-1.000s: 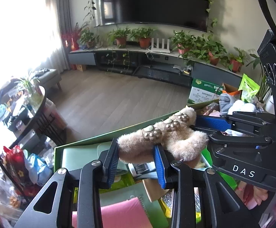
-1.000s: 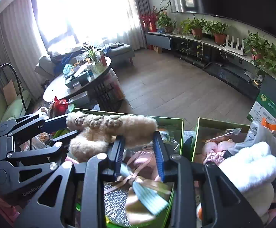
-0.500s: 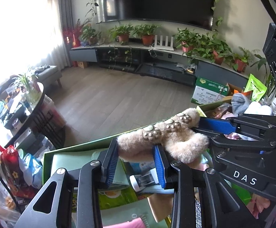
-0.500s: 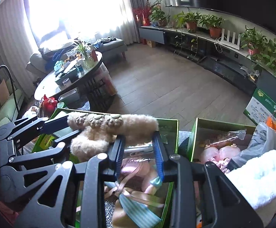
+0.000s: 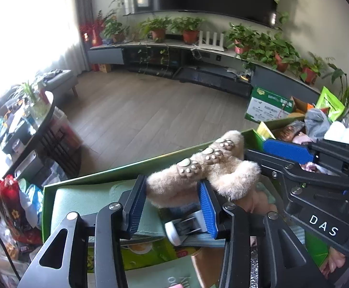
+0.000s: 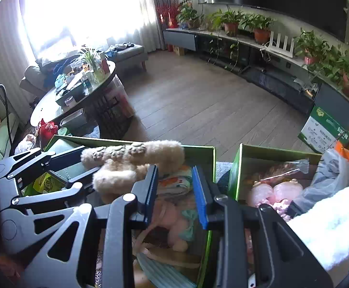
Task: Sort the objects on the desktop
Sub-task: 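Carry the teddy bear over the green box compartment and lower it, then open both grippers to release the teddy bear in the box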
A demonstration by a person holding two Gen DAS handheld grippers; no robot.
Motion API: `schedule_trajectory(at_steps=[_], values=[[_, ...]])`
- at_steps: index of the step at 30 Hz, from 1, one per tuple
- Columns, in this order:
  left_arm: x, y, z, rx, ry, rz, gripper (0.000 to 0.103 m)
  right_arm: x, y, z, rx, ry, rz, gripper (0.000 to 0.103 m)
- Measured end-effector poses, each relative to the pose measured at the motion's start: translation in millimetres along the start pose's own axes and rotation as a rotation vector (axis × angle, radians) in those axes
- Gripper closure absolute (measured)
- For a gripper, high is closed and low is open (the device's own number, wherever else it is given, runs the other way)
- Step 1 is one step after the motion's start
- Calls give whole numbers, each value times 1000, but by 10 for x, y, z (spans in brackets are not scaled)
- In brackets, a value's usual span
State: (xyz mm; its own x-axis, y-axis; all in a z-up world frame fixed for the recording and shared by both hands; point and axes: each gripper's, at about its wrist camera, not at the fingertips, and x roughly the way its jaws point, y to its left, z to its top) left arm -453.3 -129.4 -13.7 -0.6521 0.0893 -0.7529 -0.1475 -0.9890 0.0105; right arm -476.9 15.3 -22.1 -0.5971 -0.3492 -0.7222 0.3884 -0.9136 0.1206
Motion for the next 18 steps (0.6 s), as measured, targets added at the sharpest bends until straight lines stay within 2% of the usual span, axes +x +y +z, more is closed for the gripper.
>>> schedule_trajectory(at_steps=[3,6,9,13,18], values=[[9,-87,16,33,1,29,60,-49,-14,-3,7,-11,7,73],[19,-70,31,27,17,24,60,-88,-34,-4,17,-16,10,73],[-11,31,31,-12,37,3,53,-127,-38,-13,20,-18,14,73],[-203,158,24,-60,-11,-20,42,-183,-29,-14,13,-26,19,73],[-465,236,26,-101,-69,-26,42,-250,12,-17,15,-31,35,72]])
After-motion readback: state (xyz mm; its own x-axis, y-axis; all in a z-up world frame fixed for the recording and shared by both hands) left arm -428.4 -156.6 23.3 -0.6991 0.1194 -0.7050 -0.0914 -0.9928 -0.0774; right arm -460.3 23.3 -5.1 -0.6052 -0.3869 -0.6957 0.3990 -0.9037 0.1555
